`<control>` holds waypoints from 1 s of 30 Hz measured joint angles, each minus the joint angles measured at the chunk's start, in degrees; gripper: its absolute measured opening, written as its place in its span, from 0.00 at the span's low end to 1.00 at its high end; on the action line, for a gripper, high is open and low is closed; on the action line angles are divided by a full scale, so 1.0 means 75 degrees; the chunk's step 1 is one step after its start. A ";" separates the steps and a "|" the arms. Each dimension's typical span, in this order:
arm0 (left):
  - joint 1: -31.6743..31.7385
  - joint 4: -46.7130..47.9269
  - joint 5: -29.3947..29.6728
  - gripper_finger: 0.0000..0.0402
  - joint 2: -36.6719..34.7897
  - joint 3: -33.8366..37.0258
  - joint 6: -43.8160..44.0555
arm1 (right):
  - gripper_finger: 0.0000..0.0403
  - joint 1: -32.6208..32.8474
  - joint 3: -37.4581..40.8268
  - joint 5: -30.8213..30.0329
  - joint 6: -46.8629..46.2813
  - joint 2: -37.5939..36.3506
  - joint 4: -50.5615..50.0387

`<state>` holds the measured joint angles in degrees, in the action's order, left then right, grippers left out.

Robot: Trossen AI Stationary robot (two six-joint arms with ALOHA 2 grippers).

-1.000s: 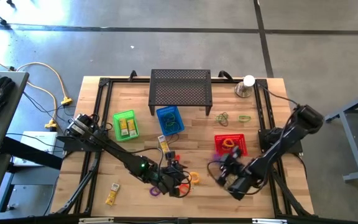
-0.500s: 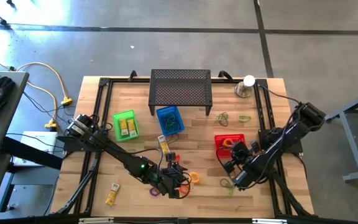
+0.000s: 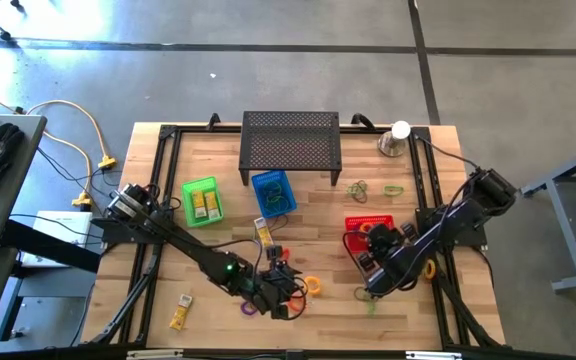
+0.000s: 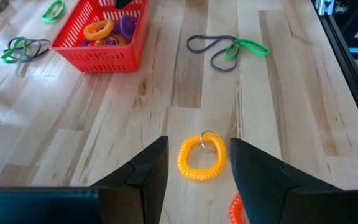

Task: Pick & Place Office Desk Supplies
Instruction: Put the violet rubber band into the blue basket

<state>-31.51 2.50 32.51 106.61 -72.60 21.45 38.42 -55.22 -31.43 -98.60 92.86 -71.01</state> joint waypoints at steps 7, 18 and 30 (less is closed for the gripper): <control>-0.0064 0.0015 -0.0767 0.41 -0.0002 0.0000 0.0658 | 0.45 0.0142 0.0000 -0.0397 0.0002 -0.0050 -0.0140; -0.0715 0.1682 -0.1317 0.41 -0.0009 0.0006 -0.1390 | 0.45 0.0706 0.0000 -0.0479 -0.0018 -0.0050 0.0197; -0.0455 0.3780 -0.2456 0.41 0.0009 0.0009 -0.0248 | 0.45 0.0795 0.0000 -0.0730 -0.0015 -0.0053 0.0508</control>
<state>-34.92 30.85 14.08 106.67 -72.53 19.60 44.38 -55.22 -36.90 -98.72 92.47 -67.20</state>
